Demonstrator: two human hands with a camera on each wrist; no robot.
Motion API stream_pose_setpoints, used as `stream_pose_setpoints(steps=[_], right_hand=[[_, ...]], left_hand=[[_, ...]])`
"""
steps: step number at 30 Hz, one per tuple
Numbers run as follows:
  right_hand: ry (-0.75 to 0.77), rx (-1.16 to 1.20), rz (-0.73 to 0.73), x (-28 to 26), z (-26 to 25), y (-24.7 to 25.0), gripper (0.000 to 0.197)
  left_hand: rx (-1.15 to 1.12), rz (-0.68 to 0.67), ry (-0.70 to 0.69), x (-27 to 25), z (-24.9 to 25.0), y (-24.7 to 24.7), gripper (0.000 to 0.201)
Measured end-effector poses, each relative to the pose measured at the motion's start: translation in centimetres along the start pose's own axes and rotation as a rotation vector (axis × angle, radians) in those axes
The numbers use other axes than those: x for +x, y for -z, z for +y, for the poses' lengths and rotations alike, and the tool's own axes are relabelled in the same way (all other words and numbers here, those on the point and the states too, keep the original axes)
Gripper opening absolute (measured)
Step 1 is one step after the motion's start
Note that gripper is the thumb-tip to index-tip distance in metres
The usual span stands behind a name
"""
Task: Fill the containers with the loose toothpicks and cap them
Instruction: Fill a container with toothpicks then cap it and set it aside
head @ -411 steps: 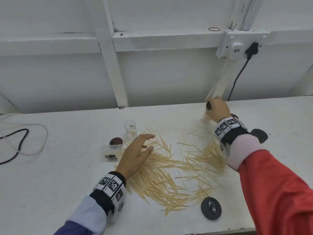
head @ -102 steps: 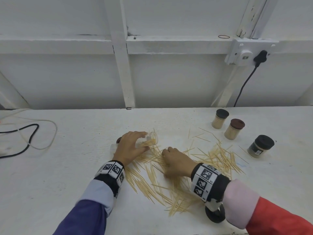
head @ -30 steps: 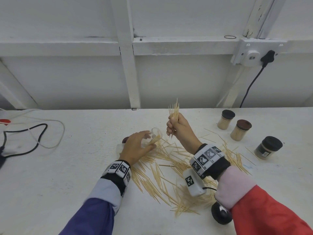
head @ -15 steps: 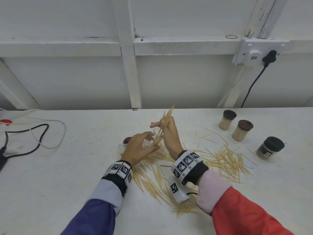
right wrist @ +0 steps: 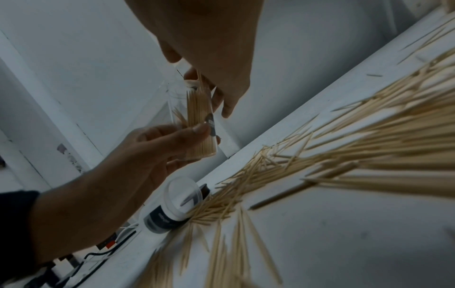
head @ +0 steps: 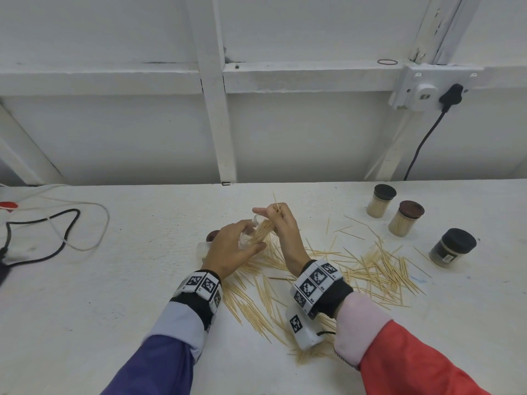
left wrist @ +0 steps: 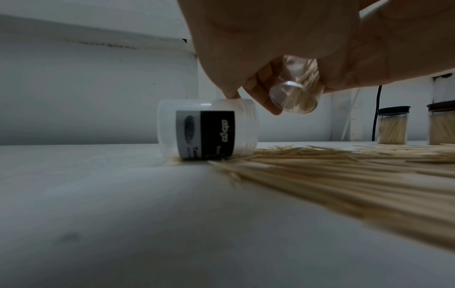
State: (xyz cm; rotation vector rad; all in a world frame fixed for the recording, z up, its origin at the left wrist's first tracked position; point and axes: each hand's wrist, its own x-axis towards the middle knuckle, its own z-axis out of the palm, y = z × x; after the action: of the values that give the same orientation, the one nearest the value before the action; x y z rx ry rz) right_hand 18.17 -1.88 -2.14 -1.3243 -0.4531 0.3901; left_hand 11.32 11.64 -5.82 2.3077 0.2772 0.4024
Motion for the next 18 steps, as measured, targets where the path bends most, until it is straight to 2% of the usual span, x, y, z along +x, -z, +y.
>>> stream_pose_setpoints(steps=[6, 9, 14, 18], right_hand=[[0.013, -0.045, 0.032, -0.13, 0.12, -0.27, 0.027], [-0.01, -0.073, -0.009, -0.29, 0.09, -0.35, 0.032], [-0.079, -0.046, -0.101, -0.25, 0.17, -0.16, 0.029], [-0.08, -0.006, -0.101, -0.29, -0.02, -0.04, 0.029]], left_hand=[[-0.003, 0.0, 0.005, 0.04, -0.12, -0.03, 0.042], [0.004, 0.006, -0.006, 0.0, -0.13, -0.06, 0.042], [0.004, 0.019, -0.01, -0.03, 0.29, 0.05, 0.042], [0.005, 0.023, -0.008, -0.05, 0.46, 0.15, 0.043]])
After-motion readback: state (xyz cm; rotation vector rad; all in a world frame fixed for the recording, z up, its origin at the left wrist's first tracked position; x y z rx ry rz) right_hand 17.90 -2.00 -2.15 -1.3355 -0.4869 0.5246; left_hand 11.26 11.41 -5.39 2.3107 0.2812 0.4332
